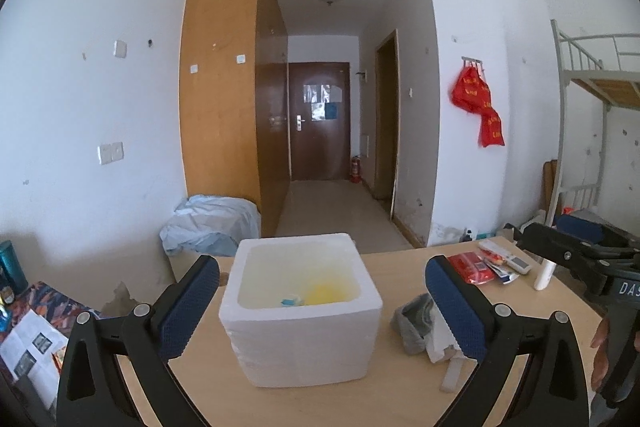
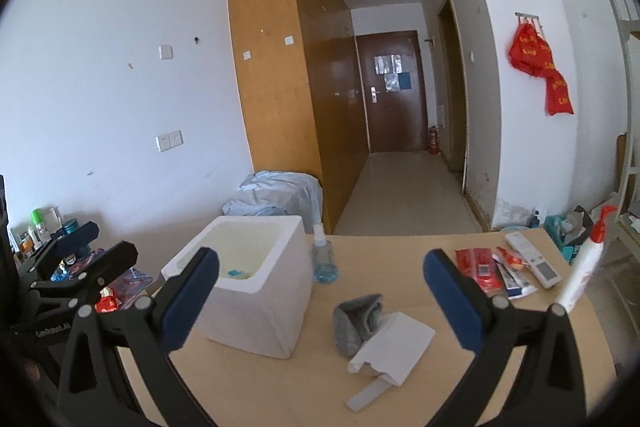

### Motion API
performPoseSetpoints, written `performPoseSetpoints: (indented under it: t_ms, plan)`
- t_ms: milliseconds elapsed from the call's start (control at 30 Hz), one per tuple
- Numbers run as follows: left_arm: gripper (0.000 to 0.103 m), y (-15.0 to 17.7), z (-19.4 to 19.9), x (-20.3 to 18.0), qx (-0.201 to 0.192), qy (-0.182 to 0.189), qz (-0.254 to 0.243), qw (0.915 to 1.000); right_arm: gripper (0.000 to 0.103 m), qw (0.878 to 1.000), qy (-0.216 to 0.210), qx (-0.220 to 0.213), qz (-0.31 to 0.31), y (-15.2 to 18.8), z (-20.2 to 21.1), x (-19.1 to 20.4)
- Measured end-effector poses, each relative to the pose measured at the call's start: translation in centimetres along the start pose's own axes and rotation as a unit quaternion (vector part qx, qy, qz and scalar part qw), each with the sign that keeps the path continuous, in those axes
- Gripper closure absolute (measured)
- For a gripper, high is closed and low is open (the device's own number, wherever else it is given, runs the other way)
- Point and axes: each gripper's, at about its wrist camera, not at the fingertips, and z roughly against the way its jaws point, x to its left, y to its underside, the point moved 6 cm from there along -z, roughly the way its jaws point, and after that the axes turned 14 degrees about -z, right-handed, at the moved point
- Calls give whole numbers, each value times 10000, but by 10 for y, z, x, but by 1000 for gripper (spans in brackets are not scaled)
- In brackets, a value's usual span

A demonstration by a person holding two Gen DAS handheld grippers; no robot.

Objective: Organize soft objects
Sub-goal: 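Move both tools back from the box toward the grey sock and white cloth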

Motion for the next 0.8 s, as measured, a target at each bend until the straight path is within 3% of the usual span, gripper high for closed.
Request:
performPoseSetpoints:
  t_ms: [433, 800]
  plan:
    - [0, 4, 22, -24, -335, 217, 62, 9992, 0, 9995, 76, -312, -65, 8, 40, -21]
    - [0, 47, 16, -66, -384, 472, -29, 9981, 0, 9988, 319, -298, -218, 44, 54, -54]
